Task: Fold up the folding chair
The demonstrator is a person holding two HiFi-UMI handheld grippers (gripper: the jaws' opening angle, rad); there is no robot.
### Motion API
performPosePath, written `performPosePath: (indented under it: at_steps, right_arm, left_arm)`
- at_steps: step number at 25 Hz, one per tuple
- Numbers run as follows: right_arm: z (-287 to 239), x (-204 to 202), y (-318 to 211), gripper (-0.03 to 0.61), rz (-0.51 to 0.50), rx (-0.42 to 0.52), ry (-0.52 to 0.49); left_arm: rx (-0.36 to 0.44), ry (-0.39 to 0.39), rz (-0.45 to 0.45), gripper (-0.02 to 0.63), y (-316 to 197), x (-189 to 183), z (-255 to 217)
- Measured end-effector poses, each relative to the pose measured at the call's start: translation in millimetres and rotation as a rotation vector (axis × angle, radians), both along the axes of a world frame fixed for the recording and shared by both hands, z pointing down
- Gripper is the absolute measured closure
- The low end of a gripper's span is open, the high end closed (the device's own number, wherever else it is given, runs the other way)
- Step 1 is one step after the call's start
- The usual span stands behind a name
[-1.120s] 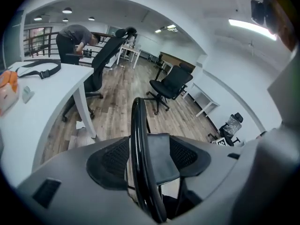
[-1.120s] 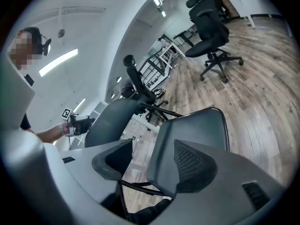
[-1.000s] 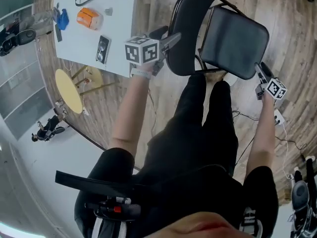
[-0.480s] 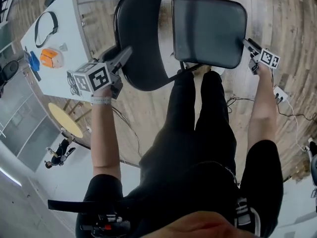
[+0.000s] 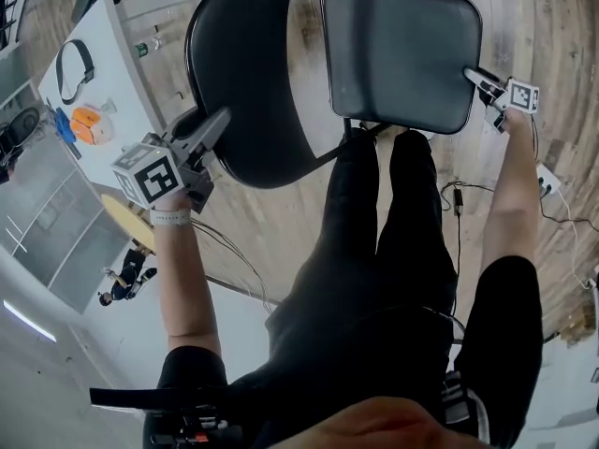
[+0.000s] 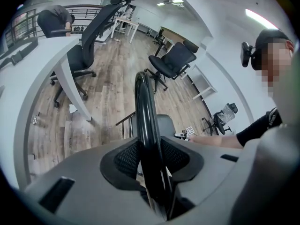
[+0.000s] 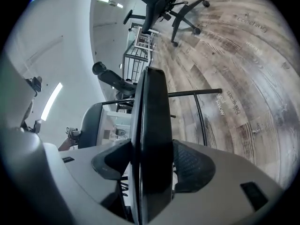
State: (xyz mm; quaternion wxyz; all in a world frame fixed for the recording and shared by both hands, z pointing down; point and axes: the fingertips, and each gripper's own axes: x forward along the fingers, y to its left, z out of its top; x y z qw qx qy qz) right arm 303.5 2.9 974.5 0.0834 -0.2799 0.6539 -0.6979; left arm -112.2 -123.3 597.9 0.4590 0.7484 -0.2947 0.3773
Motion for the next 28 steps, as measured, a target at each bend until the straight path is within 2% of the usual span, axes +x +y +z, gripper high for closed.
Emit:
performPosePath:
  at_steps: [2, 4, 5, 9, 14, 19, 21, 28]
  right_arm:
    - [4, 3, 2, 0.303, -0.009, -0.025, -0.013]
    - [19, 15, 9, 0.307, -0.051, -0.050, 0.106]
    - [20, 15, 8, 0.307, -0.054, -0.043, 0.116]
    - [2, 1, 0, 0.308, -0.046, 0.015, 0.039]
    - [-46, -21, -12, 0.327, -0.076, 0.066, -0.121]
    - [-69, -36, -8, 0.350, -0.142, 0.089, -0.152]
    - [-85, -44, -10, 0.351, -0.171, 0.128, -0.176]
    - [-163, -107, -36, 0.427, -0.248, 0.249, -0.258]
  left_arm:
    - [-0.005, 0.003, -0.004, 0.488, 0, -1, 2]
    - [-0.018, -0.001, -0.012, 0.491, 2, -1, 7]
    - [-0.026, -0.002, -0.015, 0.491, 3, 0, 10]
    - [-0.032, 0.011, -0.021, 0.495, 4, 3, 5]
    - [-0.021, 0.019, -0.031, 0.497, -2, 5, -14]
    - [-0.003, -0.017, -0.033, 0.497, -5, 1, -19]
    - [0.005, -0.025, -0.034, 0.497, -6, -2, -22]
    - [0.042, -0.024, -0.059, 0.497, -20, -43, -63]
